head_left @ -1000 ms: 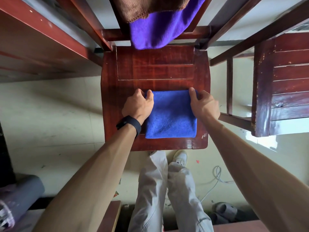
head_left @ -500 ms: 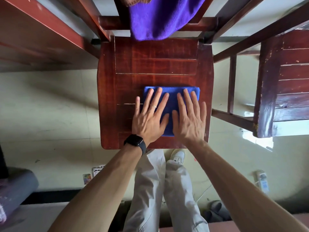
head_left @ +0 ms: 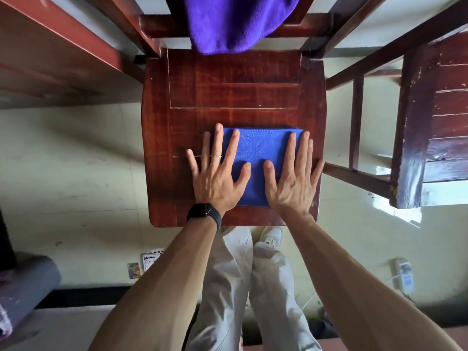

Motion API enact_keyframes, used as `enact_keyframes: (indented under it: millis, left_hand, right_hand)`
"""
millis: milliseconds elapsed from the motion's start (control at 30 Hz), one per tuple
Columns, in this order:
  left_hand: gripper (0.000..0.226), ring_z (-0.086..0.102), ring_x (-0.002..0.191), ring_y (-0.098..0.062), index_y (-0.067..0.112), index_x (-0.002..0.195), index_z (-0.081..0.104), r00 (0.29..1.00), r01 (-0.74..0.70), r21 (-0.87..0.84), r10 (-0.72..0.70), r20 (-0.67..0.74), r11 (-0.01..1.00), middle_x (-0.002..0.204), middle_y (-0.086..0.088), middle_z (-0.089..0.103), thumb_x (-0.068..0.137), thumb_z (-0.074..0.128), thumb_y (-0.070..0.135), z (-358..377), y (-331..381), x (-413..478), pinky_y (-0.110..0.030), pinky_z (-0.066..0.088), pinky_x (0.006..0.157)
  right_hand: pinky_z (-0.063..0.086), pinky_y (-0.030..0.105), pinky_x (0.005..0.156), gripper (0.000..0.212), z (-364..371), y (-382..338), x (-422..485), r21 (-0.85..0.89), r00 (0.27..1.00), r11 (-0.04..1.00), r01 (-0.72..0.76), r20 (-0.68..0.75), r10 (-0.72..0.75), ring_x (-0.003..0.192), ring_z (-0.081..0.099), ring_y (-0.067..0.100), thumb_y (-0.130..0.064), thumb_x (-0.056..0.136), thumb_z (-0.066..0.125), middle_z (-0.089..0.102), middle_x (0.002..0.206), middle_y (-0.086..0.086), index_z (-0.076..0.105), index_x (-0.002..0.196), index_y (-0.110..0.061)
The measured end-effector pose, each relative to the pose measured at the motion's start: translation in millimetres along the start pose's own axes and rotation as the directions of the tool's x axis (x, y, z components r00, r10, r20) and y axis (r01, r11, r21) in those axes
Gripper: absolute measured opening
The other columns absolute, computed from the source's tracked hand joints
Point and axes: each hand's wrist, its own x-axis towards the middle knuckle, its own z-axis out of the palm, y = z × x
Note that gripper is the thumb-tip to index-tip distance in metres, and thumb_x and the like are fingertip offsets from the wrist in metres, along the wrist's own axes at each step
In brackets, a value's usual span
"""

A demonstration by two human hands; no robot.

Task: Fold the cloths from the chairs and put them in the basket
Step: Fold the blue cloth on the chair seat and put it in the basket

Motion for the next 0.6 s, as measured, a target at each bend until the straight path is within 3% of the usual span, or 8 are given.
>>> enact_keyframes:
  millis: [100, 200, 267, 367, 467, 533, 600]
  left_hand:
    - [0.068, 0.013, 0.153, -0.025, 0.036, 0.158, 0.015, 0.997, 0.074, 0.022, -0.074, 0.004, 0.997, 0.167, 0.000, 0.010, 0.096, 0.039, 0.055, -4.1, 7.5, 1.0, -0.062, 0.003, 0.117]
    - [0.060, 0.015, 0.153, -0.024, 0.031, 0.158, 0.020, 0.970, 0.243, 0.022, -0.243, 0.005, 0.970, 0.166, -0.004, 0.015, 0.101, 0.035, 0.046, -17.1, 18.6, -0.7, -0.063, 0.006, 0.117]
    - [0.061, 0.022, 0.150, -0.027, 0.022, 0.157, 0.026, 0.928, 0.372, -0.018, -0.372, -0.004, 0.928, 0.164, -0.007, 0.021, 0.101, 0.038, 0.044, -29.4, 19.7, -2.2, -0.061, 0.014, 0.116]
    - [0.063, 0.045, 0.133, -0.034, 0.012, 0.149, 0.042, 0.908, 0.405, -0.164, -0.416, -0.039, 0.899, 0.149, -0.014, 0.046, 0.095, 0.054, 0.041, -51.8, 14.0, -3.9, -0.048, 0.034, 0.106]
    - [0.052, 0.056, 0.116, -0.032, 0.013, 0.133, 0.056, 0.857, 0.510, -0.385, -0.493, 0.149, 0.769, 0.122, -0.010, 0.064, 0.089, 0.065, 0.039, -65.1, 10.8, 2.7, -0.042, 0.044, 0.097]
    - [0.044, 0.061, 0.110, -0.028, 0.015, 0.123, 0.060, 0.758, 0.650, -0.443, -0.568, 0.320, 0.618, 0.113, -0.005, 0.068, 0.086, 0.069, 0.038, -67.9, 11.0, 11.1, -0.042, 0.048, 0.095]
    - [0.028, 0.065, 0.103, -0.025, 0.021, 0.105, 0.064, 0.678, 0.733, -0.451, -0.608, 0.414, 0.510, 0.099, 0.001, 0.072, 0.082, 0.072, 0.035, -69.7, 10.8, 19.2, -0.037, 0.051, 0.091]
  right_hand:
    - [0.004, 0.055, 0.123, 0.076, -4.9, -7.4, 1.1, -0.009, 0.999, 0.999, -0.041, 0.027, 0.041, 0.156, 0.007, 0.022, -0.060, 0.100, 0.028, 0.008, 0.170, 0.009, 0.010, 0.162, -0.018]
    - [0.005, 0.055, 0.124, 0.075, -17.3, -11.3, -0.8, 0.000, 0.983, 0.984, -0.180, 0.030, 0.179, 0.156, 0.005, 0.023, -0.055, 0.103, 0.028, 0.009, 0.169, 0.009, 0.012, 0.161, -0.010]
    - [0.014, 0.052, 0.123, 0.072, -29.7, -5.1, -6.0, 0.101, 0.966, 0.961, -0.258, 0.024, 0.256, 0.153, 0.016, 0.028, -0.049, 0.102, 0.039, 0.021, 0.166, 0.011, 0.024, 0.159, -0.008]
    - [0.032, 0.043, 0.112, 0.060, -54.3, 10.0, -8.0, 0.319, 0.959, 0.905, -0.283, 0.073, 0.274, 0.131, 0.045, 0.033, -0.038, 0.097, 0.057, 0.052, 0.142, 0.013, 0.044, 0.149, -0.010]
    - [0.049, 0.038, 0.097, 0.047, -72.5, 11.5, 10.8, 0.467, 0.878, 0.748, -0.471, 0.332, 0.346, 0.107, 0.064, 0.022, -0.037, 0.091, 0.066, 0.067, 0.118, 0.003, 0.058, 0.133, -0.017]
    - [0.053, 0.034, 0.085, 0.036, -79.1, 6.0, 25.5, 0.446, 0.821, 0.706, -0.550, 0.443, 0.359, 0.088, 0.066, 0.015, -0.037, 0.088, 0.069, 0.068, 0.100, -0.006, 0.063, 0.120, -0.022]
    - [0.056, 0.038, 0.086, 0.015, -79.8, 2.5, 37.5, 0.454, 0.793, 0.674, -0.583, 0.495, 0.354, 0.081, 0.066, 0.017, -0.034, 0.086, 0.073, 0.068, 0.086, -0.008, 0.065, 0.096, -0.027]
